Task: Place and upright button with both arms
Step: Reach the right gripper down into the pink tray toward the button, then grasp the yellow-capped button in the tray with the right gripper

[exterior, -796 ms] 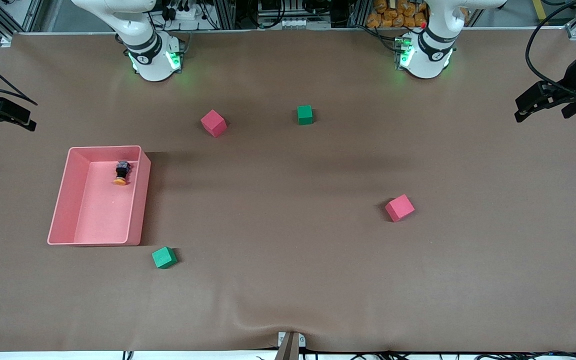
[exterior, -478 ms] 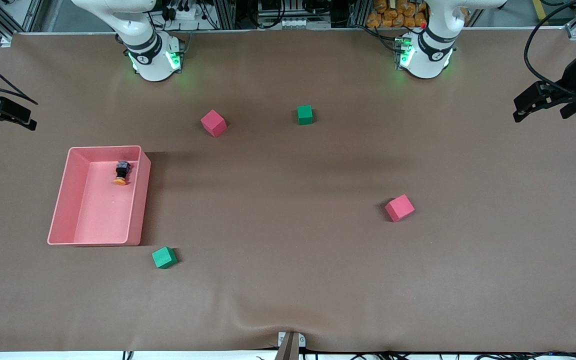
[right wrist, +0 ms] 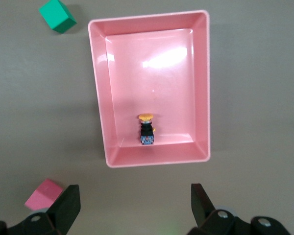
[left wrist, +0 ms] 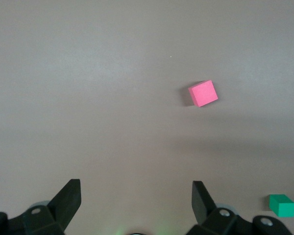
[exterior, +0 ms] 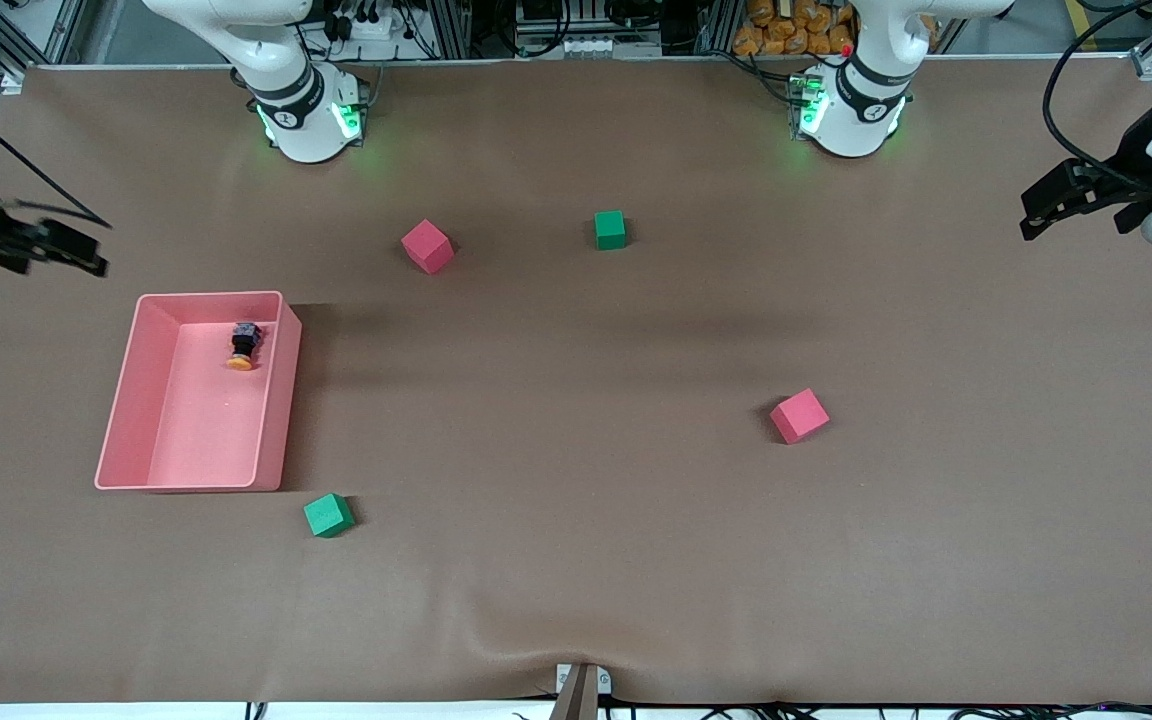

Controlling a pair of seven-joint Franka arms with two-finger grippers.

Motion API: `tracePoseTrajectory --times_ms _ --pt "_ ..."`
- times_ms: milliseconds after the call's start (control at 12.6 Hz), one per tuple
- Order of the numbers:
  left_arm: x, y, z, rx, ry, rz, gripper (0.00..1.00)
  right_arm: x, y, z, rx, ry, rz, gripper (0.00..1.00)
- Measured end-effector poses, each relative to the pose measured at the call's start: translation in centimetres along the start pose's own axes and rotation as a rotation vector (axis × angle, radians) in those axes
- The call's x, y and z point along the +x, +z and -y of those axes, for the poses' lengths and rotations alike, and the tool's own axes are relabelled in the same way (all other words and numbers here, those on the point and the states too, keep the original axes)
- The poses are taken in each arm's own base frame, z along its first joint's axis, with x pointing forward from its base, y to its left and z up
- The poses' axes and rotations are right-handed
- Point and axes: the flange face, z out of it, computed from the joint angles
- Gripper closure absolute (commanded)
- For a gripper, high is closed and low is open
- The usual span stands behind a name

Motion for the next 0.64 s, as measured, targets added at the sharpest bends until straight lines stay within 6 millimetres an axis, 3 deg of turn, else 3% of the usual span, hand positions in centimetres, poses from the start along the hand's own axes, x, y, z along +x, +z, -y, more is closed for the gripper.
tracePoseTrajectory --times_ms 159,637 --pt "0.1 0.3 -0.1 0.001 0.001 0.006 0.00 0.1 5.2 0.6 -0.001 -0.011 0.011 0.00" --pt "0.3 0.7 -0.3 0.001 0.005 0.014 0.00 1.6 17.2 3.6 -0.017 -0.072 -0.031 0.00"
